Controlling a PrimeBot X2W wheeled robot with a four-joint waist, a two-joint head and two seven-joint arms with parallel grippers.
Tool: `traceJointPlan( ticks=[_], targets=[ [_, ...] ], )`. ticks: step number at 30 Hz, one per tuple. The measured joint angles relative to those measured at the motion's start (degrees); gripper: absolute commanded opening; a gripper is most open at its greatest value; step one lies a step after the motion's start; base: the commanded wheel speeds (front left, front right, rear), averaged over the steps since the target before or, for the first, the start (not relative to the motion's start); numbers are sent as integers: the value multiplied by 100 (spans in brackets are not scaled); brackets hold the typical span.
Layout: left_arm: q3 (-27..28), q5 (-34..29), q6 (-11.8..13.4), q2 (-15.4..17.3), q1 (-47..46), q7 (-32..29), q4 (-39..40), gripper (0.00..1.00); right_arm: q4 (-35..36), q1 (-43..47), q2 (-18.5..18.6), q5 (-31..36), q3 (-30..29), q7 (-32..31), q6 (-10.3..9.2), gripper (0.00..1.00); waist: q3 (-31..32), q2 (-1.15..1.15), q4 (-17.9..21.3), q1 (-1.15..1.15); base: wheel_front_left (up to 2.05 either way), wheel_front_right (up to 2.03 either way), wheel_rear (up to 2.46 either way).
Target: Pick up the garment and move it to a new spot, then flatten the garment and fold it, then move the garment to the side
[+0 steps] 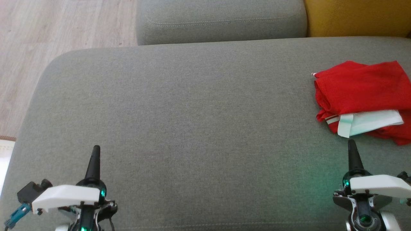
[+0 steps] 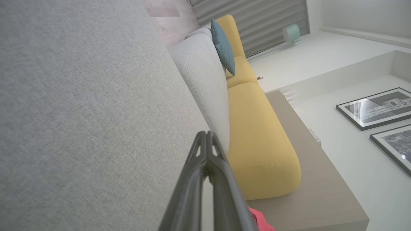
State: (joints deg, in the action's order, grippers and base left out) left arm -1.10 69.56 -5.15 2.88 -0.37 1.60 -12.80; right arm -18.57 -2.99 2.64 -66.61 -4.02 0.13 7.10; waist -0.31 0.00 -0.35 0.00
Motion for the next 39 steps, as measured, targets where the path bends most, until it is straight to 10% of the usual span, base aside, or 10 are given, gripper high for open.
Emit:
traceJointPlan(
  ticks=[39],
  targets=[
    [388,2357,-192,3,-247,-656,-271,0,230,-8,-4,-2506,-364,-626,0,0,13,0,35,0,0,0,0]
  ],
)
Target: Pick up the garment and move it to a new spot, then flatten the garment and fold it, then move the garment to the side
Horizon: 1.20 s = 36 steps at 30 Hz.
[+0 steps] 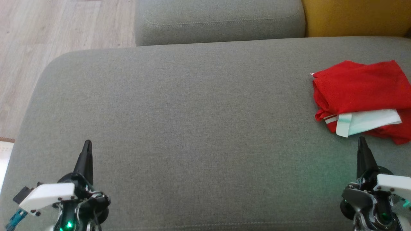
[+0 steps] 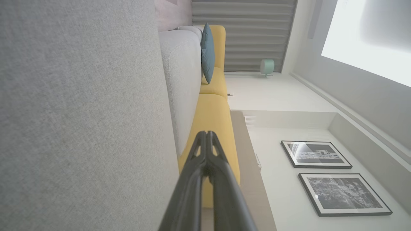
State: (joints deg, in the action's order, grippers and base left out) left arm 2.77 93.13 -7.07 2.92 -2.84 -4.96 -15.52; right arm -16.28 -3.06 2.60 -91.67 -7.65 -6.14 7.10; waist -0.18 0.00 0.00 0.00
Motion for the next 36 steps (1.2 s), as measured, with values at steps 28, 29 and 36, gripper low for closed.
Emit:
traceJointPlan(
  ticks=[28,29,36],
  targets=[
    [42,15,-1,-8,-3,-48,-5,0,8,-6,0,-10,-3,-1,0,0,0,0,0,0,0,0,0],
    [45,15,-1,-8,-4,-48,-7,0,8,-6,0,-10,-3,-1,0,0,0,0,0,0,0,0,0],
    [74,15,-1,-10,-9,-48,-12,0,8,-6,0,-10,-4,-1,0,0,0,0,0,0,0,0,0]
  ],
)
